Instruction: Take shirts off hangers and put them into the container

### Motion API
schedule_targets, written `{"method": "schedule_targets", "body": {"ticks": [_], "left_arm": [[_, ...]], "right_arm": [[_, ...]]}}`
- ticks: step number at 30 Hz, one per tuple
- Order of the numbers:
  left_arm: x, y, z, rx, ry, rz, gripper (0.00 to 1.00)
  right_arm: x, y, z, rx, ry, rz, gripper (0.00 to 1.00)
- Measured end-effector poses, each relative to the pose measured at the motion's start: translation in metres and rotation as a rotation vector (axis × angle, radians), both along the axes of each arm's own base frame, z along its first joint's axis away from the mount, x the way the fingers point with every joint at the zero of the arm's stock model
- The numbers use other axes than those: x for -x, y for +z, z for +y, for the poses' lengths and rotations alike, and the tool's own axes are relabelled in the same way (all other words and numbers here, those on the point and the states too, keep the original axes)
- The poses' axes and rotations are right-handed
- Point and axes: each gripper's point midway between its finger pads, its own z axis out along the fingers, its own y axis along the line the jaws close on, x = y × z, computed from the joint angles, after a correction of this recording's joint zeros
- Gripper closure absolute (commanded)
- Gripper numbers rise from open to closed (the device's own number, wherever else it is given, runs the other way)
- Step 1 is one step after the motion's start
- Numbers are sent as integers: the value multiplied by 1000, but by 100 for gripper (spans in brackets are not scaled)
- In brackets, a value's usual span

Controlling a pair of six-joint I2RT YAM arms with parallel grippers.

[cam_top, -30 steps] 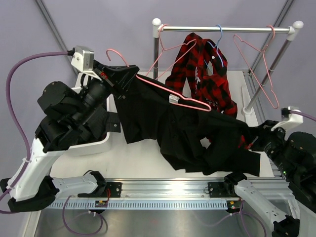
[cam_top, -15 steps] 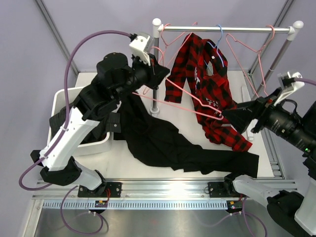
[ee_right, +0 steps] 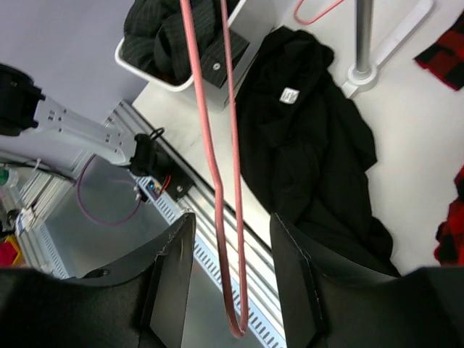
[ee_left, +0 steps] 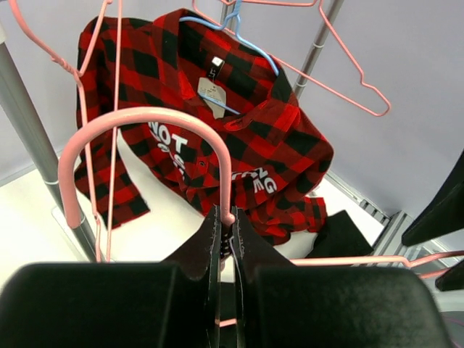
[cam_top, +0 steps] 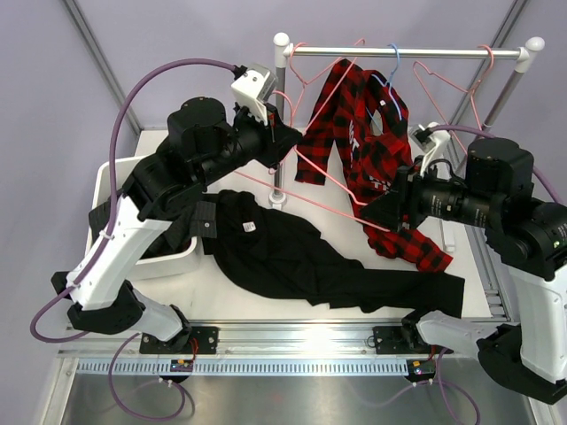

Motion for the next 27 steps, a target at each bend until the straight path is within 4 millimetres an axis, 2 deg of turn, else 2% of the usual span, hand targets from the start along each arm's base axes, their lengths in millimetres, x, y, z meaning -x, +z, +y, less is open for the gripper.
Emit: {"method": "schedule_targets", "body": {"ticks": [3, 5, 6, 7, 8, 9, 11, 12, 13, 16, 18, 19, 22, 24, 25, 27], "left_arm": [[2, 3, -1, 6, -9, -4, 100], [2, 5, -3, 11, -20, -6, 100], [2, 6, -4, 12, -22, -6, 100], [2, 6, -5, 11, -25, -6, 100], [2, 5, -6, 9, -26, -6, 100], [2, 4, -6, 5, -26, -3, 80], [2, 1, -5, -8, -25, 3, 53], [2, 0, -4, -9, -24, 4, 53], [5, 0, -4, -8, -26, 11, 41], [17, 6, 5, -3, -16, 3, 31], [38, 18, 22, 27, -19, -13, 28], [49, 22, 32, 43, -22, -20, 23], [81, 35, 82, 124, 5, -39, 22], [95, 32, 112, 164, 40, -40, 22], [97, 29, 119, 178, 52, -38, 22], [95, 6, 123, 162, 86, 2, 22]], "right_arm": [[7, -3, 8, 10, 45, 4, 47], [12, -3, 12, 15, 72, -1, 75], [13, -5, 13, 20, 79, -3, 94], [14, -6, 15, 26, 84, -1, 100], [15, -8, 15, 33, 86, 1, 100], [14, -10, 16, 41, 78, 5, 100], [11, -13, 15, 56, 57, 3, 100], [10, -14, 14, 61, 49, 3, 100], [8, -15, 13, 68, 32, 4, 100], [0, -21, 7, 92, -34, 10, 100], [1, -25, 0, 102, -64, 16, 100], [4, -26, -3, 101, -72, 17, 100], [21, -20, -20, 73, -96, 8, 100], [36, -8, -34, 30, -117, -22, 100], [44, 0, -41, 1, -128, -44, 100], [59, 18, -58, -61, -155, -100, 100]]}}
